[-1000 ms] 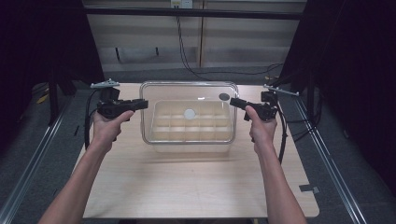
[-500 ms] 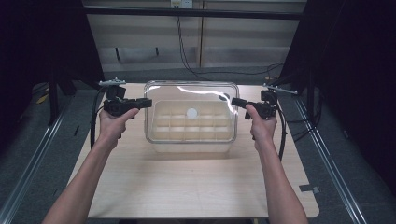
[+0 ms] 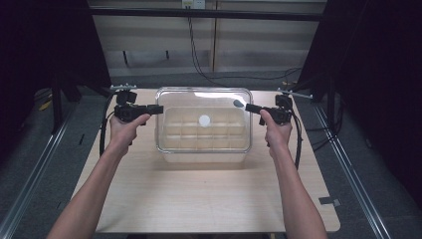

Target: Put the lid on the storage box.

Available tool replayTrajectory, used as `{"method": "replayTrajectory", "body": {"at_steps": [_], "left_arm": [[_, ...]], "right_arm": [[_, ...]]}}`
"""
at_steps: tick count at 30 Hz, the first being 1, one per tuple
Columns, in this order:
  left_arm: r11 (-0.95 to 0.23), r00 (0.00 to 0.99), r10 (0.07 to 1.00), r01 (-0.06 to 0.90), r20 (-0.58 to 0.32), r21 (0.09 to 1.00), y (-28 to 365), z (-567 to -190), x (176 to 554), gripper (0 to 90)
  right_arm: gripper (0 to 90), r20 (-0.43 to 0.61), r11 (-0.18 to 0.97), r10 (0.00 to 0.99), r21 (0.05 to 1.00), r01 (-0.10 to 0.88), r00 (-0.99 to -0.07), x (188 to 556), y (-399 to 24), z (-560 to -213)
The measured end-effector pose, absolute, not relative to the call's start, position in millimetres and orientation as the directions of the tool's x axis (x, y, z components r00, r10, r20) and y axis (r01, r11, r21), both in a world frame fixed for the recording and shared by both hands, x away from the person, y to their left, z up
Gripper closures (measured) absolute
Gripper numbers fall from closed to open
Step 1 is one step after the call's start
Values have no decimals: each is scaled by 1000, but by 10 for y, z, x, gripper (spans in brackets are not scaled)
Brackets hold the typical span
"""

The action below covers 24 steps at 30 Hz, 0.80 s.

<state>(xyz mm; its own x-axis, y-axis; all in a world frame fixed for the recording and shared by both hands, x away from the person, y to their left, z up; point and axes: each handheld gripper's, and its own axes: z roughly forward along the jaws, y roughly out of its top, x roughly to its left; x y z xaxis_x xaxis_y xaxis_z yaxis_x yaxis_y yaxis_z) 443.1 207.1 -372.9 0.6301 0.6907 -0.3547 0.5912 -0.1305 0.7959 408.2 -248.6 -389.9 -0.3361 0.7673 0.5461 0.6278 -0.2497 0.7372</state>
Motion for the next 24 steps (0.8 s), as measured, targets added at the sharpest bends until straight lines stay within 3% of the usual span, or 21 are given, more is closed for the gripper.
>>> {"method": "replayTrajectory", "body": {"at_steps": [10,14,19,24], "left_arm": [[-149,608,707,628,-361,764,2050,-3826,4557,690],[-198,604,737,622,-303,758,2021,-3824,4599,701],[-120,570,722,662,-393,740,2048,-3943,4651,717],[-121,566,719,673,-403,730,2051,-3996,4692,708]], "right_arm": [[699,522,-220,797,719,659,-304,4202,-2456,-3949],[687,512,-217,812,710,670,-279,4253,-2439,-3994],[685,524,-227,809,696,682,-266,4301,-2455,-4053],[660,511,-220,825,683,697,-241,4346,-2419,-4102]]}}
